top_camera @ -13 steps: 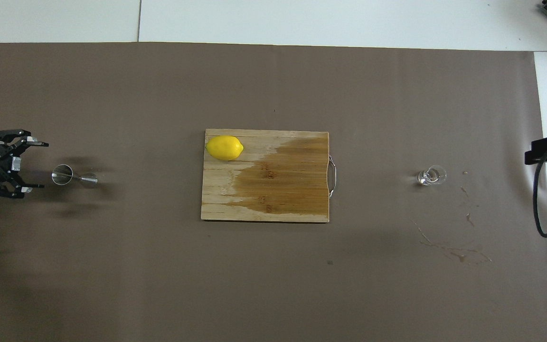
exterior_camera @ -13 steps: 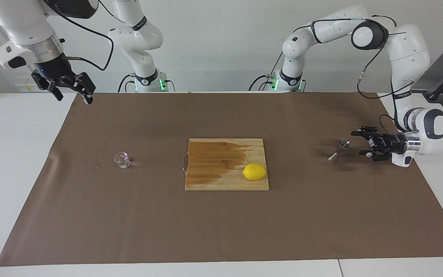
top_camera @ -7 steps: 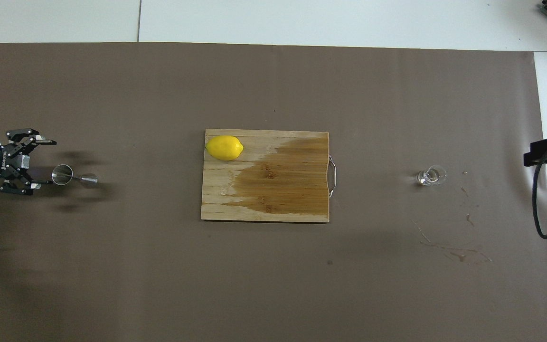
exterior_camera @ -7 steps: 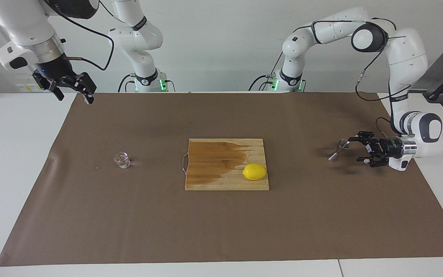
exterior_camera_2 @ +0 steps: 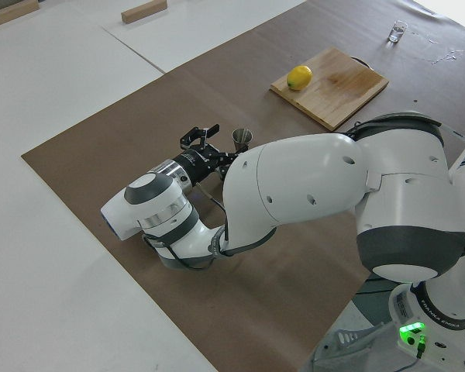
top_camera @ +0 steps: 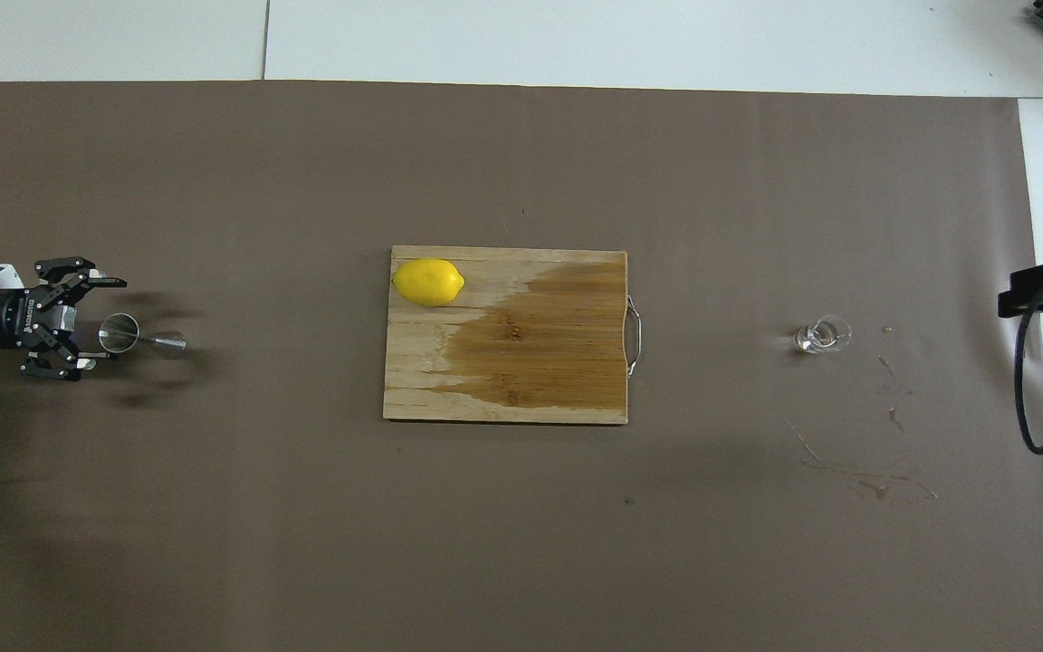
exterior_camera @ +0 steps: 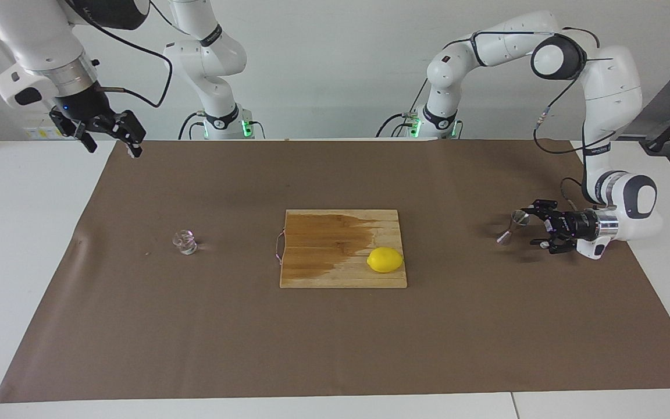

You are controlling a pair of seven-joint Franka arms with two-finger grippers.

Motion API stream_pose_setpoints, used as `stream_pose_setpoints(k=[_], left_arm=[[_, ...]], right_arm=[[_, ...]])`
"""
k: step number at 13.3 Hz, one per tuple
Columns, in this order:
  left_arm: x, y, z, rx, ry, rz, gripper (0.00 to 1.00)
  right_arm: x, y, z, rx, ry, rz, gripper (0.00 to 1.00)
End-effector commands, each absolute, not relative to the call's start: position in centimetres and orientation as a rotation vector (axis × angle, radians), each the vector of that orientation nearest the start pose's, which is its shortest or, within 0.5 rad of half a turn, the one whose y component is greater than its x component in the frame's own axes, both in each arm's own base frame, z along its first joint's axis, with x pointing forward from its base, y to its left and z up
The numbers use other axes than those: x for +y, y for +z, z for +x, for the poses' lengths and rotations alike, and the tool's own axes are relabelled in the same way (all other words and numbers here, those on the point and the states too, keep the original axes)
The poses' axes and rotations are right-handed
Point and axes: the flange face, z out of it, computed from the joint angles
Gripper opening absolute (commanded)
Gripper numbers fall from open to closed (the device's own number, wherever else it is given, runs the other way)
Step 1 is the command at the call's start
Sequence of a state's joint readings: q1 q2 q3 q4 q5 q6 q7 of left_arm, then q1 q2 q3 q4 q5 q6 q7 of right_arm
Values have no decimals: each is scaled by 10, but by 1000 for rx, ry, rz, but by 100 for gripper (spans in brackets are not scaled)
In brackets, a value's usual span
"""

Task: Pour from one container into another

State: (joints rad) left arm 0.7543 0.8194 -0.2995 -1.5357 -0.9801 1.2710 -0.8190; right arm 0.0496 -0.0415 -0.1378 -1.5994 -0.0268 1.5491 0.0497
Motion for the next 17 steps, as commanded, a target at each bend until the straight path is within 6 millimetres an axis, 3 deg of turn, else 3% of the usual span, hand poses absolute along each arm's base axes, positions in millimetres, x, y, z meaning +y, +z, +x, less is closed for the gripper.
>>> stream_pose_setpoints(k=[1,8,17], left_arm=[[198,225,583,1224,-1297,1249,100],[189,226,578,1183,-1347,1246,100],[193,230,575,1170,-1360,1245,100]], right_arm=[[-54,630,535,203,24,-3171,100],[-55,628,536,205,27,-3173,100],[-54,626,538,207,21,-3172,100]])
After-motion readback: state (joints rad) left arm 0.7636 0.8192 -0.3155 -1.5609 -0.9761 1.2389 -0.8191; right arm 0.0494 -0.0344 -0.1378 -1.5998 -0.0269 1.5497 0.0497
